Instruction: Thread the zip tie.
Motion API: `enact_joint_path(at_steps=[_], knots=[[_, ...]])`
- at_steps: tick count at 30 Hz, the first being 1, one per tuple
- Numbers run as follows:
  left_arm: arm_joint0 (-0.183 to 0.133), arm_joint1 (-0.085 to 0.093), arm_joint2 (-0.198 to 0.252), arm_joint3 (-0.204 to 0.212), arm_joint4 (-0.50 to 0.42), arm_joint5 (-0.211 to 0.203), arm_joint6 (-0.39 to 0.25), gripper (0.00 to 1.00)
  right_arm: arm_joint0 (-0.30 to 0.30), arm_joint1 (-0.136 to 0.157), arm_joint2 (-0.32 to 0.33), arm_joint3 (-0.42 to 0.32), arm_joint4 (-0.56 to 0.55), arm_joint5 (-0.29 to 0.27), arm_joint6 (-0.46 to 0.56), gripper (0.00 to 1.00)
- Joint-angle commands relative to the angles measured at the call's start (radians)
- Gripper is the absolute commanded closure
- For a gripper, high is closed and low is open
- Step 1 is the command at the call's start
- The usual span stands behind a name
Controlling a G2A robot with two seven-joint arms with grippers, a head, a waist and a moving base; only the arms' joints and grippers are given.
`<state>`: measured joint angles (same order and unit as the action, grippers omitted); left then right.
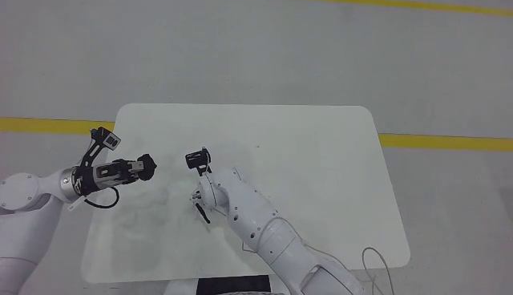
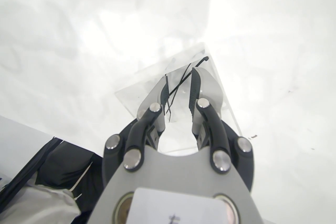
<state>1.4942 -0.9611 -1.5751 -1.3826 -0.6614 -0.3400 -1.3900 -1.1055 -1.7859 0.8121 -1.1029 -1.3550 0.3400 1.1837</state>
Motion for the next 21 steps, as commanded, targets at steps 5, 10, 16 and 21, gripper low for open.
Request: enact_joint_path(at_steps=[5,10,16,21], knots=[[0.0,0.0,0.0,0.0,0.0,0.0,0.0,1.0,0.005,-0.015,0.004,0.022,-0.013,0.0,0.004,0.9],[0.0,0.0,0.0,0.0,0.0,0.0,0.0,1.0,0.009,-0.024,0.004,0.035,-0.019,0.0,0.005,0.89],[0.0,0.0,0.0,0.0,0.0,0.0,0.0,1.0,0.009,-0.032,0.007,0.041,-0.034,0.0,0.008,1.0],[0.0,0.0,0.0,0.0,0.0,0.0,0.0,1.0,0.006,-0.036,0.02,0.044,-0.037,0.0,0.0,1.0]])
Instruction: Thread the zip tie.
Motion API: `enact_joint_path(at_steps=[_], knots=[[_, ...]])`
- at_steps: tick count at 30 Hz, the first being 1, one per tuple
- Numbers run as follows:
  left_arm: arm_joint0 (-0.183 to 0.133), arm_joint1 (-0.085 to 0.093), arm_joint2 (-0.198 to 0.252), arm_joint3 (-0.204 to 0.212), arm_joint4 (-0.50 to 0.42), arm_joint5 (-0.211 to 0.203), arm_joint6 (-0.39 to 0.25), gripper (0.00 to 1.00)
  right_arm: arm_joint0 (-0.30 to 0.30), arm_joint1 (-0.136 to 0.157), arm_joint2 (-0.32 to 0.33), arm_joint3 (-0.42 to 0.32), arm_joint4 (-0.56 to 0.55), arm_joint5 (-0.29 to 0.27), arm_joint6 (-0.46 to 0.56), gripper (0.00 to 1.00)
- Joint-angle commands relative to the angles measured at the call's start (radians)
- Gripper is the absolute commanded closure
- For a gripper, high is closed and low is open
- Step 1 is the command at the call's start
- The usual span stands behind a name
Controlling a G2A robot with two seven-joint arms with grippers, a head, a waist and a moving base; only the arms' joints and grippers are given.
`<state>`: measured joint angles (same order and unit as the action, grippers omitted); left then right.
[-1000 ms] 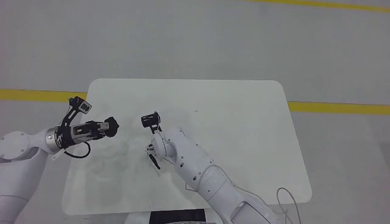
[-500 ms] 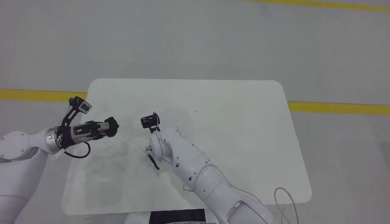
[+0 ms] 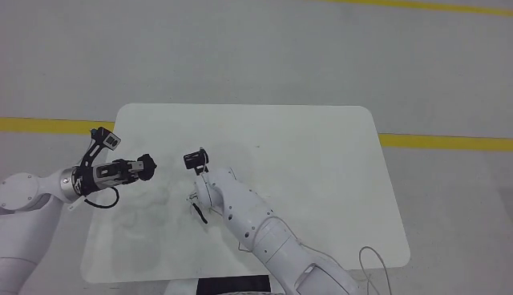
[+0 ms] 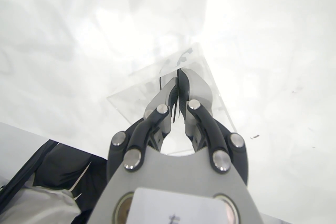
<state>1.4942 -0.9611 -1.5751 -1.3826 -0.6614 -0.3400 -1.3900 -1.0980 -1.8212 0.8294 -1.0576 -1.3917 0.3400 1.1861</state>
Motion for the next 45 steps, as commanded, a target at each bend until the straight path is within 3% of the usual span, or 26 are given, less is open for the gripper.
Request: enact_joint_path(at_steps=[1,17,28,35,45], knots=[[0.0,0.0,0.0,0.0,0.0,0.0,0.0,1.0,-0.004,-0.001,0.006,-0.006,-0.002,0.0,-0.005,1.0],[0.0,0.0,0.0,0.0,0.0,0.0,0.0,1.0,-0.109,0.029,0.059,-0.206,-0.018,-0.047,-0.001,1.0],[0.0,0.0,0.0,0.0,0.0,0.0,0.0,1.0,-0.266,0.092,0.18,-0.472,0.167,-0.187,-0.129,1.0],[0.0,0.0,0.0,0.0,0.0,0.0,0.0,1.0,-0.375,0.12,0.256,-0.597,0.304,-0.29,-0.231,1.0],[0.0,0.0,0.0,0.0,0.0,0.0,0.0,1.0,-0.375,0.12,0.256,-0.597,0.304,-0.29,-0.231,1.0]])
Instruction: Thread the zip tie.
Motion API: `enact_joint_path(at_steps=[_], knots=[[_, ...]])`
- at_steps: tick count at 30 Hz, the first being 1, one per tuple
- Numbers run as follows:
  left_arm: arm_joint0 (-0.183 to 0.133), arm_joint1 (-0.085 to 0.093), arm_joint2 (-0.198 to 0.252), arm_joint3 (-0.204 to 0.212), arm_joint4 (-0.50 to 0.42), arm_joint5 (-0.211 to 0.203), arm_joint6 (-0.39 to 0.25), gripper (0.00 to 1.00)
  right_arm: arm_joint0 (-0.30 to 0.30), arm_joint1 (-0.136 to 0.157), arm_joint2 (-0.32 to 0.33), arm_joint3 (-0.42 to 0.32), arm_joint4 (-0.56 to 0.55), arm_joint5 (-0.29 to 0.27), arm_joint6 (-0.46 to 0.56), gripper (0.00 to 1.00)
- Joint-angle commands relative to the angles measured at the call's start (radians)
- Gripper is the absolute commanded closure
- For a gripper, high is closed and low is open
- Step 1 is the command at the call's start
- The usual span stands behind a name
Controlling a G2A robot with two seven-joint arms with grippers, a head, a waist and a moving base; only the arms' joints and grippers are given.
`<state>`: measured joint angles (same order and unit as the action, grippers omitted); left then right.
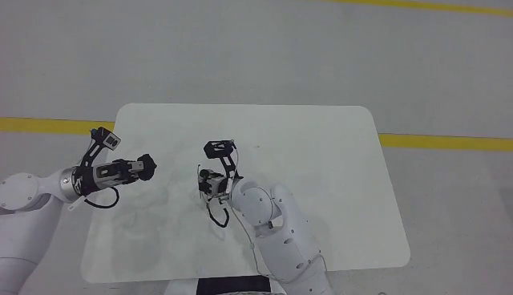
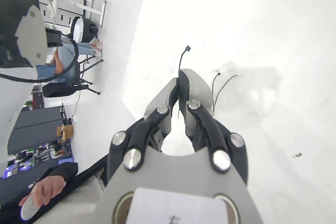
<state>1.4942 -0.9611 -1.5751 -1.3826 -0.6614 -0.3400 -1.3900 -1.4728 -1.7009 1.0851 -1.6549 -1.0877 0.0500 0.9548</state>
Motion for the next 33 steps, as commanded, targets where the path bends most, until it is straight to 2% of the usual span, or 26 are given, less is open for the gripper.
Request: enact_joint_path(at_steps=[1,3,5,9,13,19,23,33], knots=[[0.0,0.0,0.0,0.0,0.0,0.0,0.0,1.0,-0.004,-0.001,0.001,-0.002,0.021,0.001,-0.02,1.0],[0.0,0.0,0.0,0.0,0.0,0.0,0.0,1.0,-0.014,0.001,0.004,-0.009,0.099,-0.002,-0.086,1.0],[0.006,-0.004,0.022,-0.002,-0.015,0.013,0.032,1.0,-0.033,0.005,0.008,-0.042,0.116,0.014,-0.206,1.0],[-0.003,-0.013,0.072,0.027,-0.041,0.0,0.049,1.0,-0.084,0.021,-0.004,-0.09,0.153,0.006,-0.376,1.0],[-0.042,-0.026,0.134,0.074,-0.075,0.0,0.038,1.0,-0.124,0.036,-0.016,-0.121,0.189,-0.014,-0.511,1.0],[-0.13,-0.052,0.243,0.173,-0.126,0.0,0.0,1.0,-0.149,0.051,-0.036,-0.124,0.204,-0.051,-0.67,1.0],[-0.181,-0.068,0.299,0.219,-0.14,0.0,0.0,1.0,-0.148,0.055,-0.042,-0.116,0.199,-0.069,-0.712,1.0],[-0.181,-0.068,0.299,0.219,-0.14,0.0,0.0,1.0,-0.148,0.055,-0.042,-0.116,0.199,-0.069,-0.712,1.0]])
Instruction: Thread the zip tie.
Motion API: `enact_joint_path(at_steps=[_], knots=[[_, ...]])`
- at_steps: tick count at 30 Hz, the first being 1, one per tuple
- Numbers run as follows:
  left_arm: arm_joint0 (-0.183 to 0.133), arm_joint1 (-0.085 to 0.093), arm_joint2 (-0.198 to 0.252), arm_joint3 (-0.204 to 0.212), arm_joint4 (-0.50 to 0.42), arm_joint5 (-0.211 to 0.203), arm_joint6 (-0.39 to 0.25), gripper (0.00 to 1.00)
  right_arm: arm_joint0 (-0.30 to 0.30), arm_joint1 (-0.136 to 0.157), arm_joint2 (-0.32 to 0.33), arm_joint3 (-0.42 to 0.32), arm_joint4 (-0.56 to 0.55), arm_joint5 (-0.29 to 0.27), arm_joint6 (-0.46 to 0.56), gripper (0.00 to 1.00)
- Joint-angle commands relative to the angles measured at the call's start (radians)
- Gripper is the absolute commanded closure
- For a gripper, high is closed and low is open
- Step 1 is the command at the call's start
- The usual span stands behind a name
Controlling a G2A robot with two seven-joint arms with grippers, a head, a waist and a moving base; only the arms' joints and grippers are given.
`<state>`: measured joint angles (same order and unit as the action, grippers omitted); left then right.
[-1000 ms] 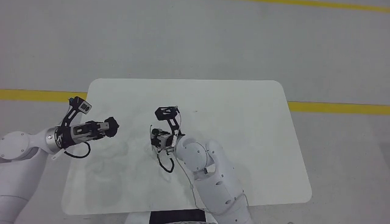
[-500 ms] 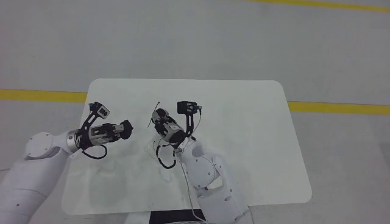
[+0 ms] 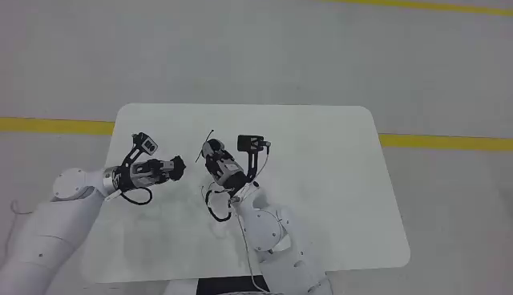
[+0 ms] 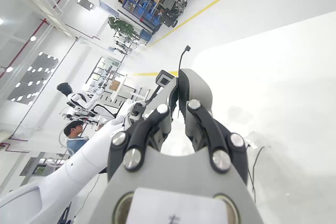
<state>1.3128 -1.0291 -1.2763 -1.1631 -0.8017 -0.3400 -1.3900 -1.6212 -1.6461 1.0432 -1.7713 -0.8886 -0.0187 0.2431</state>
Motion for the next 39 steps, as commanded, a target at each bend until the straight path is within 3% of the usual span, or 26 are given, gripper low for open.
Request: enact_joint_path(at_steps=[1,6,16,24,32,39], knots=[[0.003,-0.001,0.004,-0.004,0.003,0.007,0.025,1.0,0.0,0.0,0.0,0.0,0.0,0.0,0.0,1.0],[-0.008,-0.008,0.03,-0.012,0.0,0.022,0.081,1.0,0.0,0.0,0.0,0.0,0.0,0.0,0.0,1.0],[-0.034,-0.015,0.072,0.0,0.045,0.0,0.141,1.0,-0.006,0.013,-0.009,-0.008,-0.076,0.045,-0.069,1.0],[-0.012,-0.019,0.072,-0.023,0.039,0.0,0.16,1.0,-0.028,0.02,-0.024,-0.013,-0.118,0.066,-0.101,1.0],[-0.012,-0.019,0.072,-0.023,0.039,0.0,0.16,1.0,-0.028,0.02,-0.024,-0.013,-0.118,0.066,-0.101,1.0],[0.006,-0.018,0.082,-0.073,0.089,0.004,0.243,1.0,-0.022,0.025,-0.054,-0.006,-0.182,0.114,-0.165,1.0]])
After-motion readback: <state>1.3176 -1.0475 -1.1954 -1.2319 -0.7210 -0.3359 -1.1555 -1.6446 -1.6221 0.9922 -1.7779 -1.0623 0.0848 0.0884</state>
